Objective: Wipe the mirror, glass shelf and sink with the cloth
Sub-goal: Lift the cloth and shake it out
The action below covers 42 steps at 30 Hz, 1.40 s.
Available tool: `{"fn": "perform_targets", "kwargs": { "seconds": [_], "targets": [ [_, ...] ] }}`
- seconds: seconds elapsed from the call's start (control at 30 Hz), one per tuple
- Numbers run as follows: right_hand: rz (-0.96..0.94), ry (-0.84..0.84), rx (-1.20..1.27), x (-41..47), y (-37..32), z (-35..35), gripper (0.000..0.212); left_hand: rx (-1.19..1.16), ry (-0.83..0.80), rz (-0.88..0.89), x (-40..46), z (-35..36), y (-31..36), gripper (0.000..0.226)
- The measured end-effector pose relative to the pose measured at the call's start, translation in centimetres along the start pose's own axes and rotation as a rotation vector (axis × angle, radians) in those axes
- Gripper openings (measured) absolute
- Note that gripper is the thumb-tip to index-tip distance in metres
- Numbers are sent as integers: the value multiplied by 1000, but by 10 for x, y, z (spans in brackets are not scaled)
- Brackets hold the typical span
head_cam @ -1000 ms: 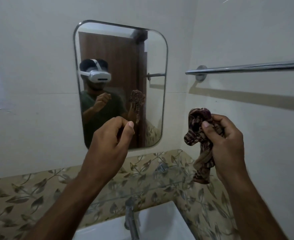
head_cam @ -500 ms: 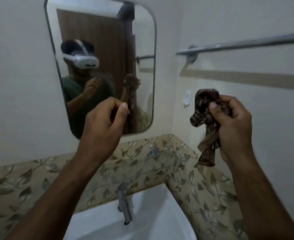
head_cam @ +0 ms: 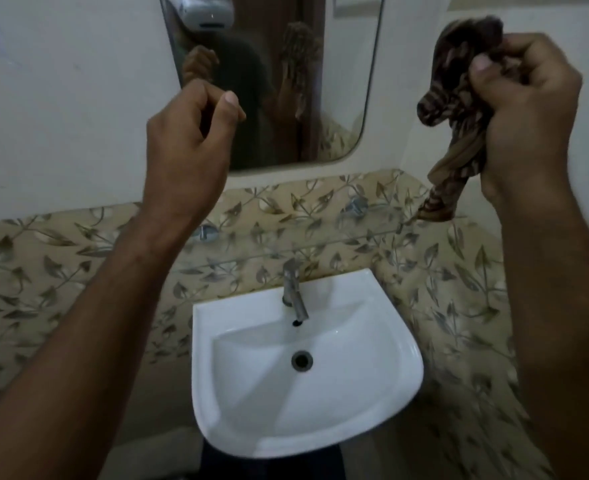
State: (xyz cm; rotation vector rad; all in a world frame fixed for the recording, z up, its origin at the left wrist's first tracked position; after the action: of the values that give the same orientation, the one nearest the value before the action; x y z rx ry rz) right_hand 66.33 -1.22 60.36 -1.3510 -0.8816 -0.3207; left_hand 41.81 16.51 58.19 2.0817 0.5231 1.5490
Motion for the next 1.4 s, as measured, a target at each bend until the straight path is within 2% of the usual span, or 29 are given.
{"fn": "perform_targets", "kwargs": {
  "seconds": [0.37, 0.63, 0.97, 1.17, 1.4],
  "targets": [
    [4, 15, -31, -18, 6, -13, 8, -21, -64, 47, -16, 12, 8, 26],
    [24, -10, 0, -12, -4, 18, 10, -36, 66, 101, 22, -27, 26, 20],
    [-31, -89, 95, 9, -45, 56, 15, -109, 112, 191, 76, -61, 69, 22],
    [-93, -82, 136, 20, -71, 61, 25, -91, 146, 250, 80, -72, 77, 21],
    [-89, -166, 213, 6, -85, 86, 18, -2, 203, 213, 62, -103, 63, 25]
  ]
}}
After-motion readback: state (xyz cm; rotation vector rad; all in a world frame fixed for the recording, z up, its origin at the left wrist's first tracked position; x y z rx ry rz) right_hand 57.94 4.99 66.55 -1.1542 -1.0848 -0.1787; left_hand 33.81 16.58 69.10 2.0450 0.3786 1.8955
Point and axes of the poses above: each hand's wrist, its own x-axis towards the middle knuckle, its own z-axis out of the palm, y = z × x, the point moved 2 cm from there along x, towards the middle knuckle, and after that the axes turned 8 degrees about -x, right-handed, at the moved point
